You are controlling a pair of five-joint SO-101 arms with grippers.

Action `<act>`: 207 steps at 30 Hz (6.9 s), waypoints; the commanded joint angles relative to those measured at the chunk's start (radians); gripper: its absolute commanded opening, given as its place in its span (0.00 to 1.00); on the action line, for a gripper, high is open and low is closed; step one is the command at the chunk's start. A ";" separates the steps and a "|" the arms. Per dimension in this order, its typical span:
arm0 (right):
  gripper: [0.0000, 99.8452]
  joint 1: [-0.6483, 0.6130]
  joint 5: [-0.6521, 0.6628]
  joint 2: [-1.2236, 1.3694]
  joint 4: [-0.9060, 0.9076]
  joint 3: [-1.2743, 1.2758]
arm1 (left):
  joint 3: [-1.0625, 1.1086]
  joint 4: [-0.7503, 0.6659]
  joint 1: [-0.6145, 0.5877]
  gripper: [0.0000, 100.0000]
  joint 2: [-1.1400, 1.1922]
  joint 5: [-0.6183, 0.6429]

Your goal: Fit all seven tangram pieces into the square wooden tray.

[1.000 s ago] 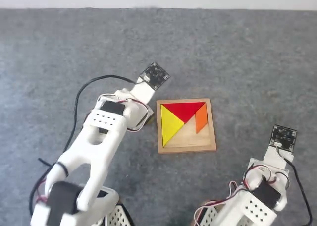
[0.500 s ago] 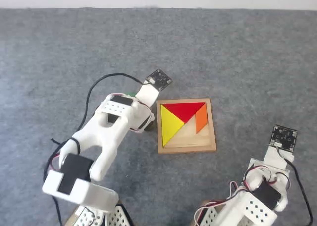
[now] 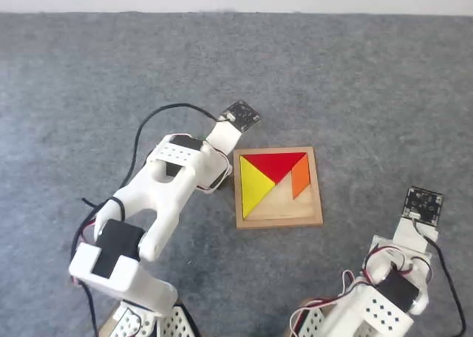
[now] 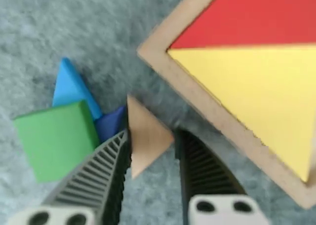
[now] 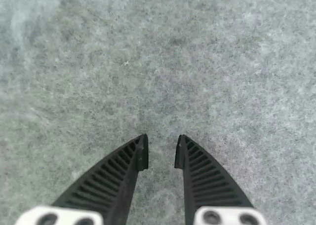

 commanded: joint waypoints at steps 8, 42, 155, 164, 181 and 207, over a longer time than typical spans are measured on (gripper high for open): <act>0.11 -0.010 0.009 -0.016 0.002 0.018 | -0.033 0.146 0.005 0.06 -0.170 -0.005; 0.11 -0.012 0.011 -0.016 0.002 0.018 | -0.305 -0.077 0.164 0.22 -0.041 0.333; 0.11 -0.012 0.011 -0.016 0.002 0.018 | -0.240 0.015 0.308 0.18 0.121 0.437; 0.11 -0.012 0.011 -0.016 0.002 0.018 | -0.108 0.006 0.331 0.18 -0.115 0.442; 0.11 -0.012 0.011 -0.016 0.002 0.018 | 0.143 -0.147 0.195 0.18 -0.557 0.440; 0.11 -0.012 0.011 -0.016 0.002 0.018 | 0.071 -0.249 0.253 0.18 -0.213 0.446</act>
